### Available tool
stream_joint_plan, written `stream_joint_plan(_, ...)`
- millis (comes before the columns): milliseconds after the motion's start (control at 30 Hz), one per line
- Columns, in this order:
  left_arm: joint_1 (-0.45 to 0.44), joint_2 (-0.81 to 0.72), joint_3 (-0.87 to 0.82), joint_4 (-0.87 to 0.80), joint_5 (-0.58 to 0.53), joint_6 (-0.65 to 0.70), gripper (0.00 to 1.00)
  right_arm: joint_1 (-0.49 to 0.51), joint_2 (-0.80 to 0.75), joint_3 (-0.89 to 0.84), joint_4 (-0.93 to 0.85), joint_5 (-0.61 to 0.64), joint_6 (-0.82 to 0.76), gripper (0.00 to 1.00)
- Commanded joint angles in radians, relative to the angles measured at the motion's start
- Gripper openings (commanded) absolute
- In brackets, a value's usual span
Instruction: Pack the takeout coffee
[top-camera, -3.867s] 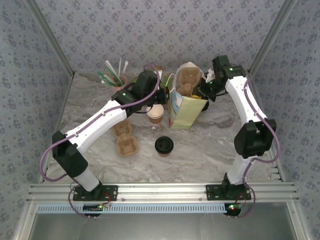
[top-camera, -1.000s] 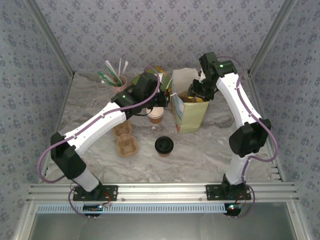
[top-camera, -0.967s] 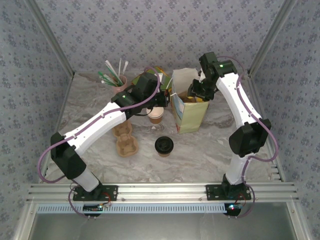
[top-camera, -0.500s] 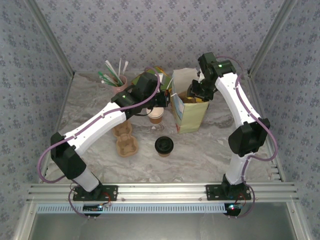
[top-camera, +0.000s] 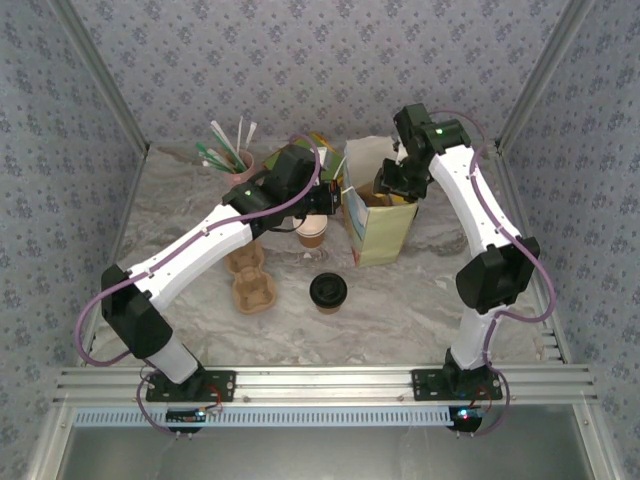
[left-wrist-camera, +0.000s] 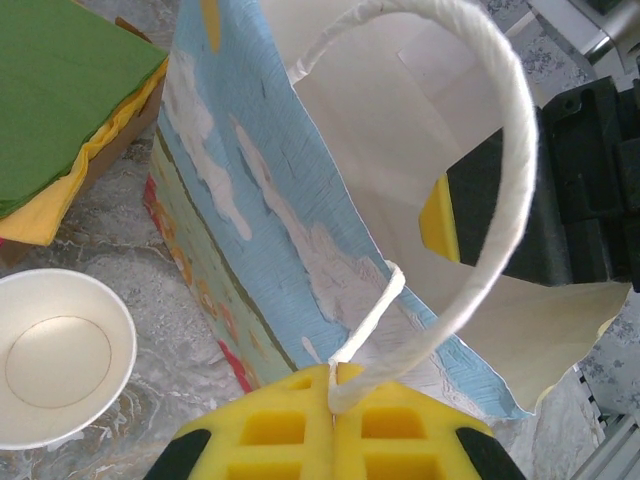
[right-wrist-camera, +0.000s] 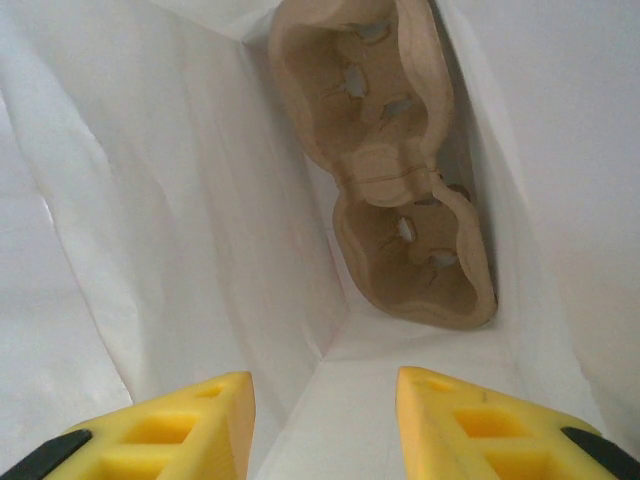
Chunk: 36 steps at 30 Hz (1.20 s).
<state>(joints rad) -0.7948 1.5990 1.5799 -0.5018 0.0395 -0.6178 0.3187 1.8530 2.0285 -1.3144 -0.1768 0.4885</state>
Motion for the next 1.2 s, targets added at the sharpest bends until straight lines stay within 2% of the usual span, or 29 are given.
stream_joint_plan(0,-0.01,0.011,0.046,-0.022,0.019,0.016,0.0,0.012,0.01,0.041,-0.036,0.044,-0.021,0.42)
stream_joint_plan(567,-0.01,0.016,0.053,-0.037,0.022,0.032,0.0,0.113,0.059,0.128,-0.034,0.213,-0.102,0.41)
stream_joint_plan(900,-0.006,0.016,0.063,-0.052,0.02,0.038,0.0,0.127,0.125,0.151,0.008,0.227,-0.22,0.25)
stream_joint_plan(1167,0.0,0.011,0.062,-0.061,0.016,0.041,0.0,0.12,0.141,0.103,0.042,0.223,-0.263,0.21)
